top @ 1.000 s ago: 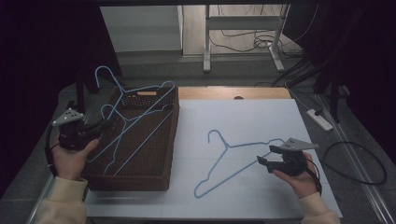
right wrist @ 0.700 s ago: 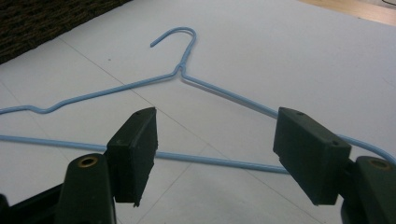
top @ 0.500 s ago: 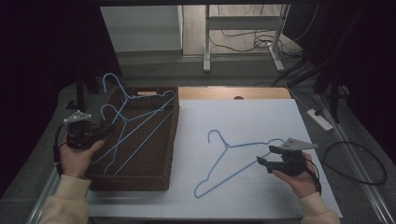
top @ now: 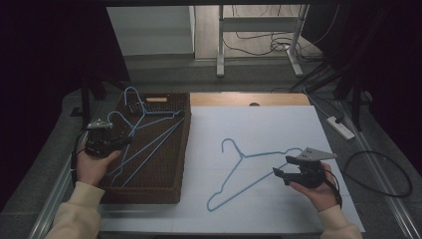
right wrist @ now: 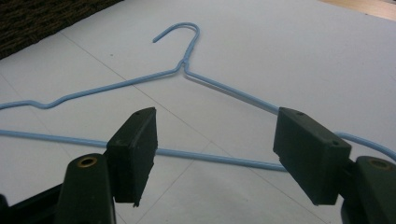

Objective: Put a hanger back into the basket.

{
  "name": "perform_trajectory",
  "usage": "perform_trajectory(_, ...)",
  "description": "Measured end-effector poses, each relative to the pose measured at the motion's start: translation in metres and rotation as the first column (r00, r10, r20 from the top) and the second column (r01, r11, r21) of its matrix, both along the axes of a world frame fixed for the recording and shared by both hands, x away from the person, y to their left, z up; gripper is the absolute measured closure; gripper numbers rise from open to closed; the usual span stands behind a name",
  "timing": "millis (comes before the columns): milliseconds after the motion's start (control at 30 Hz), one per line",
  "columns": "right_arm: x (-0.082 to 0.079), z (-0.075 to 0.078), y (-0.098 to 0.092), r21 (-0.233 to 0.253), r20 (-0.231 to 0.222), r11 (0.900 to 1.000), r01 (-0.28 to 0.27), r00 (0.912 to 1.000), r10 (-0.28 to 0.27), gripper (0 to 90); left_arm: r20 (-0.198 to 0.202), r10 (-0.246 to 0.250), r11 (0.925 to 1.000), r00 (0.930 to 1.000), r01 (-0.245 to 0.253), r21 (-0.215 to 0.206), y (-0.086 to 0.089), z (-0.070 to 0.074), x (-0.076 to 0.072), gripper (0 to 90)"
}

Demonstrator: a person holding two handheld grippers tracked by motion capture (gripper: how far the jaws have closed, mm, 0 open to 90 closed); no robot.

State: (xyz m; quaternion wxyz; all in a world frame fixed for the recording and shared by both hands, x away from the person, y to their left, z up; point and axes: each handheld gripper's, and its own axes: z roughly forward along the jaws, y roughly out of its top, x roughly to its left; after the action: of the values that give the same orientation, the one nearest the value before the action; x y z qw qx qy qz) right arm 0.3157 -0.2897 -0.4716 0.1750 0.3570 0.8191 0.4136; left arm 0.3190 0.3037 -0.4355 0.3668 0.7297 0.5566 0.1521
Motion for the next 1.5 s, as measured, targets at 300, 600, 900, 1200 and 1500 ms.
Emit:
perform_trajectory(300,0.001,-0.002,0.001,-0.006,-0.008,1.0,-0.006,1.0,0.005,31.0,-0.109,0.015,0.9971,0.9939,-0.007,0.075,0.001,-0.012,0.004,84.5)
perform_trajectory(600,0.001,-0.002,0.001,-0.009,-0.007,1.0,-0.004,1.0,0.004,31.0,-0.143,0.004,0.9954,0.9898,0.009,0.095,-0.002,-0.019,0.007,80.5)
perform_trajectory(900,0.001,-0.002,0.001,-0.012,-0.008,1.0,-0.005,0.9999,0.005,31.0,0.017,-0.036,0.9981,0.9992,0.035,0.051,-0.007,0.0,-0.006,44.5)
perform_trajectory(1200,0.001,-0.002,0.002,-0.016,-0.01,1.0,-0.008,0.9999,0.008,30.9,0.138,-0.142,0.9888,0.9802,0.147,-0.026,-0.025,0.015,-0.031,34.3)
perform_trajectory(1500,0.001,-0.002,0.001,-0.009,-0.01,1.0,-0.007,0.9999,0.007,30.9,0.221,-0.222,0.9697,0.9496,0.239,-0.051,-0.048,0.015,-0.048,33.1)
